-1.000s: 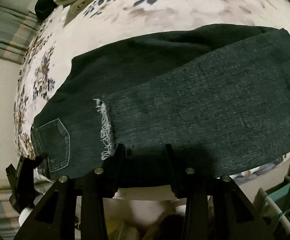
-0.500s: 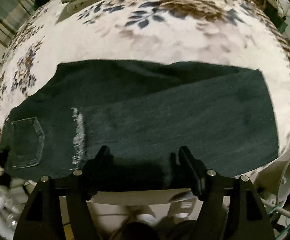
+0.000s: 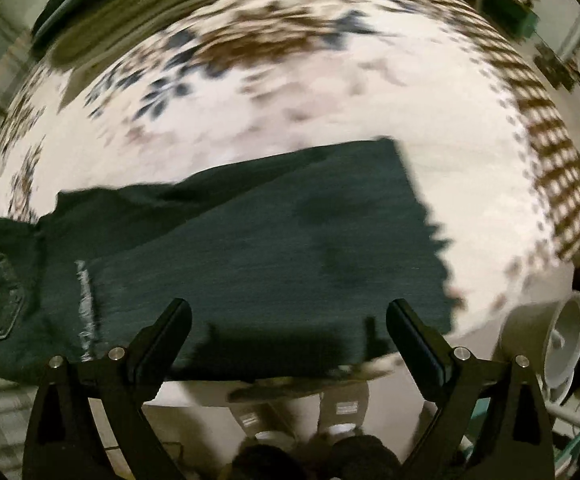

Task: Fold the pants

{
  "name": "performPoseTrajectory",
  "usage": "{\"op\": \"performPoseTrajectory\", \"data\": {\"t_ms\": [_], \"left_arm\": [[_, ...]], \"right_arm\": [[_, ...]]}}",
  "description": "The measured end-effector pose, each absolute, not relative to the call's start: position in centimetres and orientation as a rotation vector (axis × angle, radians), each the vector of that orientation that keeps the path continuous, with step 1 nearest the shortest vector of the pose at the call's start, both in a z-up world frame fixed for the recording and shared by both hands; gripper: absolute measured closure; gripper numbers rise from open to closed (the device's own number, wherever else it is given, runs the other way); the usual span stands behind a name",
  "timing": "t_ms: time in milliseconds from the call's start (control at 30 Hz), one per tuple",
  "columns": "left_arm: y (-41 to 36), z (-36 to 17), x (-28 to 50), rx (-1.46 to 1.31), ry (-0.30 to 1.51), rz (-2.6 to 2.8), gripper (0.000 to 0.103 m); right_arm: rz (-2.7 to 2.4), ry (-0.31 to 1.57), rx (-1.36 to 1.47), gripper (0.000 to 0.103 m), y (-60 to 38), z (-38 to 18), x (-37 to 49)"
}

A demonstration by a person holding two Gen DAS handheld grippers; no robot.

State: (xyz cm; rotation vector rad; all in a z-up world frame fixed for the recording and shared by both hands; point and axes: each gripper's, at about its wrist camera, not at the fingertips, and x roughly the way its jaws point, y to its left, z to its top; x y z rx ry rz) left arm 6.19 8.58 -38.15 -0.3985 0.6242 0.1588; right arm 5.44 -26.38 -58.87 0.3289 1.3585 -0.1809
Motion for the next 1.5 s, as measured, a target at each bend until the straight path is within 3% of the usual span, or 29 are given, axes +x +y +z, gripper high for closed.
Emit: {"op": "performPoseTrajectory", "data": {"t_ms": [200,533,967,1067,1167,1233,1500], "left_arm": [[-1.9,-39.1,7.0,-0.267,0.671,-0.08,0.086],[-15.4,-48.1,7.3,-0.121,0.902,-0.305,0.087],[-20.0,-51.9,7.6,-0.03,1.087,-0.305,0.082],[-20.1,-51.8,7.9,-0.017,1.133,-0.313,0.076],[-19.7,-51.0,7.9,-0.025,1.16,-0.36,0.056],[-19.0,-49.8,7.6,-0.03,1.15,-0.376,0.01],[-11.9,-47.5,8.4,-0.026,1.153,-0.191,0.007]], "right_arm": [[-0.284,1.352,0.378,0.004,-32.2,-58.4,3.8],[-0.445,1.352,0.439,0.004,-41.8,-59.5,1.1],[-0.472,1.372,0.452,0.004,-46.3,-60.6,0.0],[-0.423,1.364,0.475,0.004,-46.7,-60.1,0.5],[-0.348,1.342,0.491,0.004,-47.2,-59.1,1.6],[-0.29,1.317,0.523,0.004,-47.4,-58.3,2.5],[0.007,1.289,0.763,0.004,-46.1,-58.7,7.4]]}}
